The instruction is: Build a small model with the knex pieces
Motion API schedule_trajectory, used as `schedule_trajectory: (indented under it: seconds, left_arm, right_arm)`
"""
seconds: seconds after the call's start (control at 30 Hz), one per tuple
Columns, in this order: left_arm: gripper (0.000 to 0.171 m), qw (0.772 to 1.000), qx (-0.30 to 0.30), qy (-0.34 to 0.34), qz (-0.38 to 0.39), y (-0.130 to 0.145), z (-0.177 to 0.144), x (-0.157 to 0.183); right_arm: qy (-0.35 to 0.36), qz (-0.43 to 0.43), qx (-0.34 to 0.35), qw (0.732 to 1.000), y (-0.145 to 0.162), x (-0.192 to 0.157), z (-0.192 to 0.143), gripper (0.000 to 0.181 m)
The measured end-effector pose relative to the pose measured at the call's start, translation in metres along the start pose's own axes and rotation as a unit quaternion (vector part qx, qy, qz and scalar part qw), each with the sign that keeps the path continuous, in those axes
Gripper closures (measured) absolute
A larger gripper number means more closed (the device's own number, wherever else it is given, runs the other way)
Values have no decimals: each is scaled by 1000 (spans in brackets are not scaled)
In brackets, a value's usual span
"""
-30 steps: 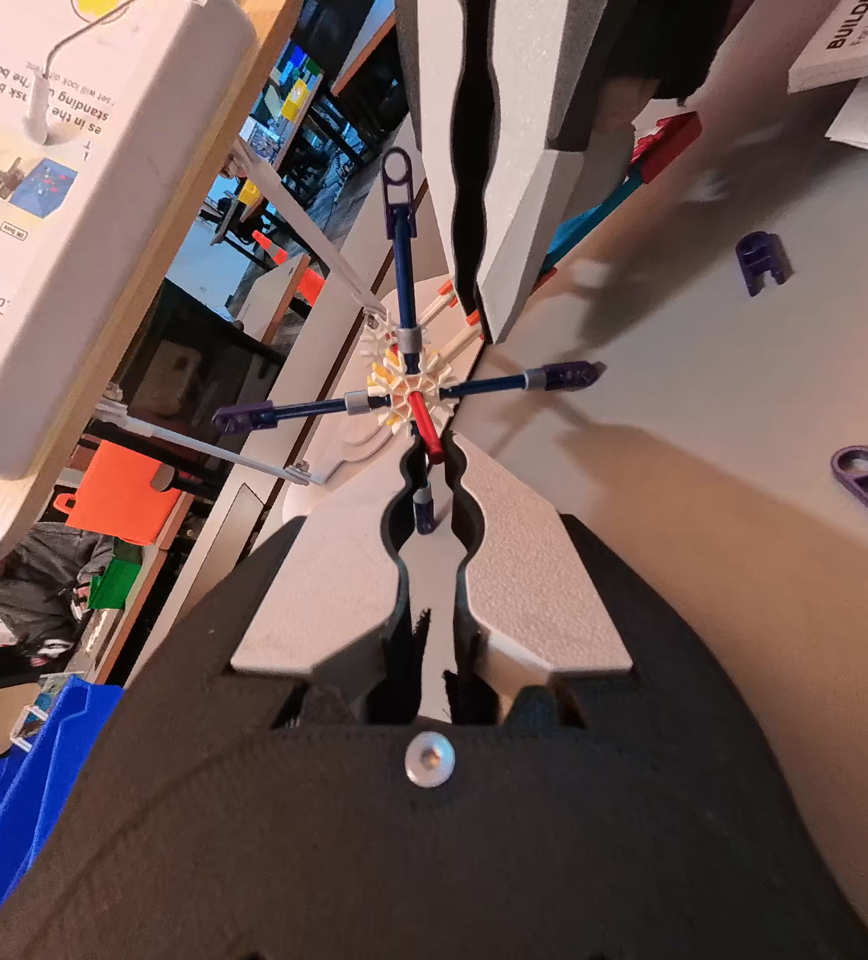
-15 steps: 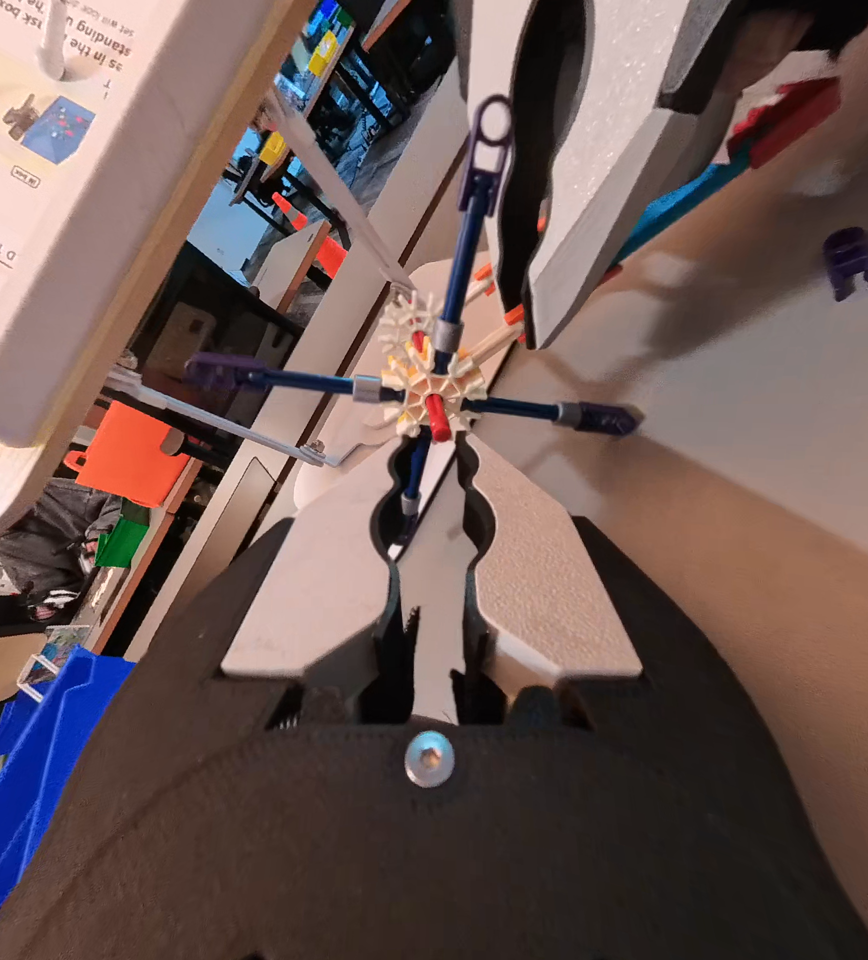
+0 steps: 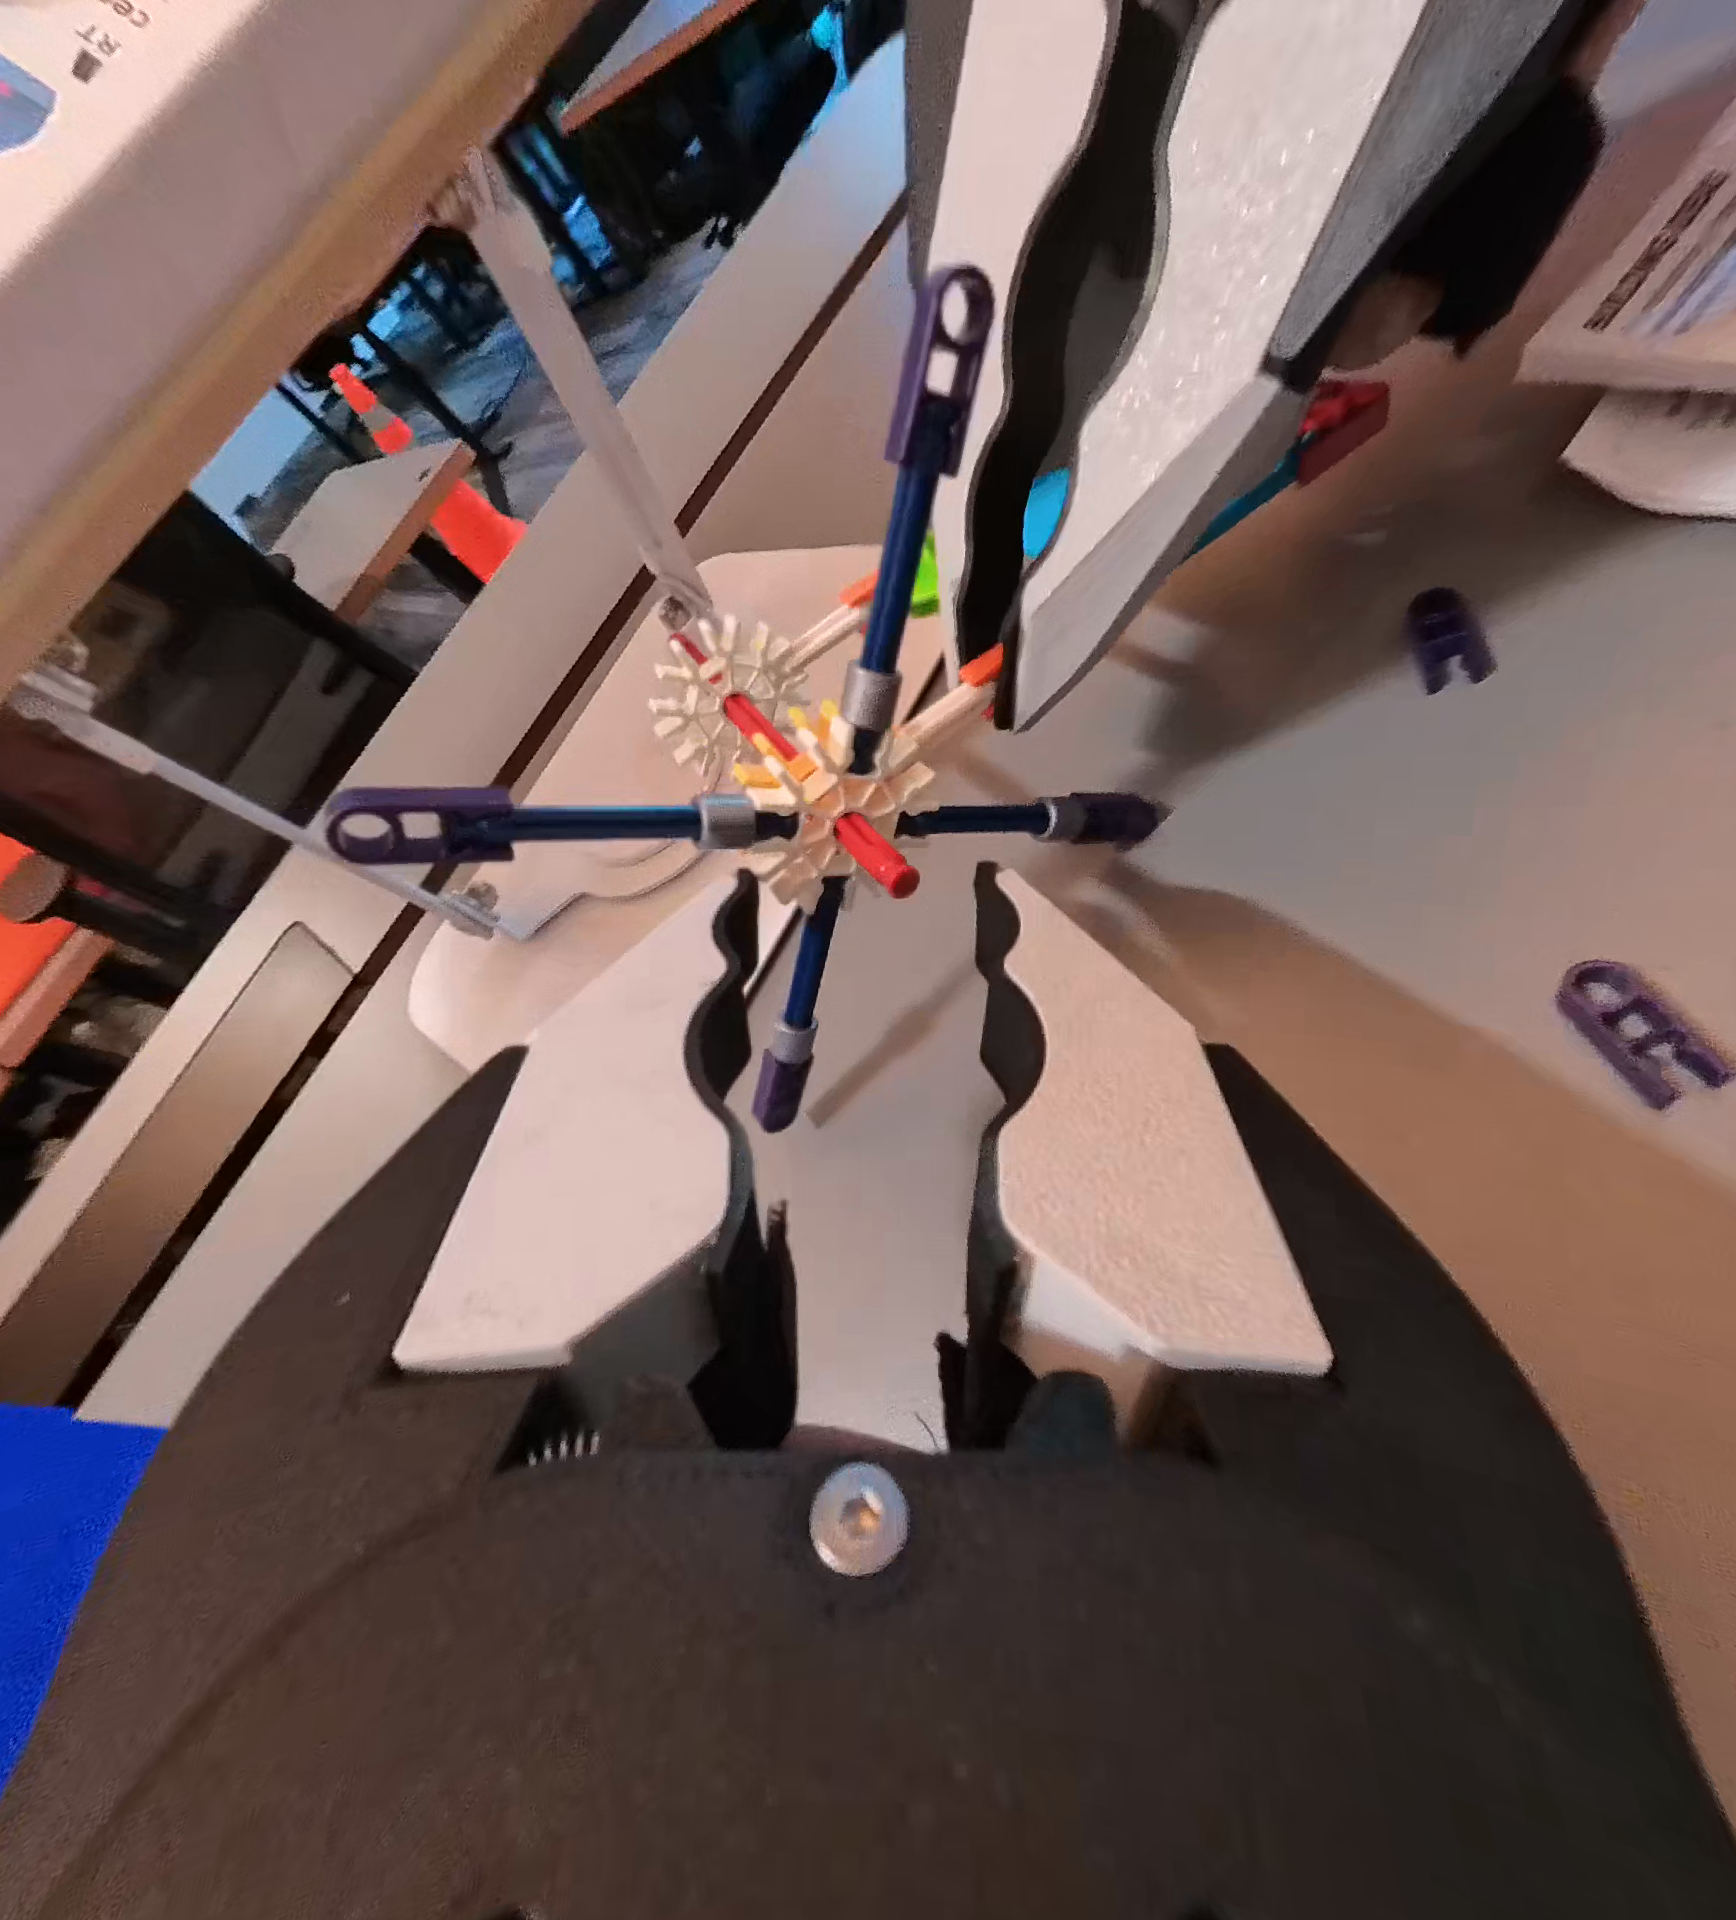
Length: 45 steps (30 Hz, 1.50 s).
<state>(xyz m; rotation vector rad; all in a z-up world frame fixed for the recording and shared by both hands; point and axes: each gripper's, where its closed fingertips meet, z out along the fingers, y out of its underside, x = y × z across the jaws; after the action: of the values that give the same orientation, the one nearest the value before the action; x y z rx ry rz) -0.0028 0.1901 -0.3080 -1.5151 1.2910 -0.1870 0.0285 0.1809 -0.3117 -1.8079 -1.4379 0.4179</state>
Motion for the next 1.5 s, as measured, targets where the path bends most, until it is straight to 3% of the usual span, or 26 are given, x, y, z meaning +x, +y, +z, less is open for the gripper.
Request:
schedule_trajectory:
  seconds: [0.13, 0.37, 1.2, 1.5]
  left_arm:
    - [128, 999, 12, 20, -39, -2, -3, -1]
    - [139, 996, 35, 44, -71, -6, -8, -1]
    - [141, 995, 41, 55, -69, -9, -13, 1]
    - [131, 994, 40, 70, -67, -10, -14, 7]
  right_arm:
    - [-7, -7, 4, 1000, -1, -3, 0, 175]
    - [-17, -14, 7, 1000, -2, -7, 0, 175]
    - [-10, -8, 4, 1000, -1, -3, 0, 175]
    - [-10, -9, 4, 1000, 0, -3, 0, 176]
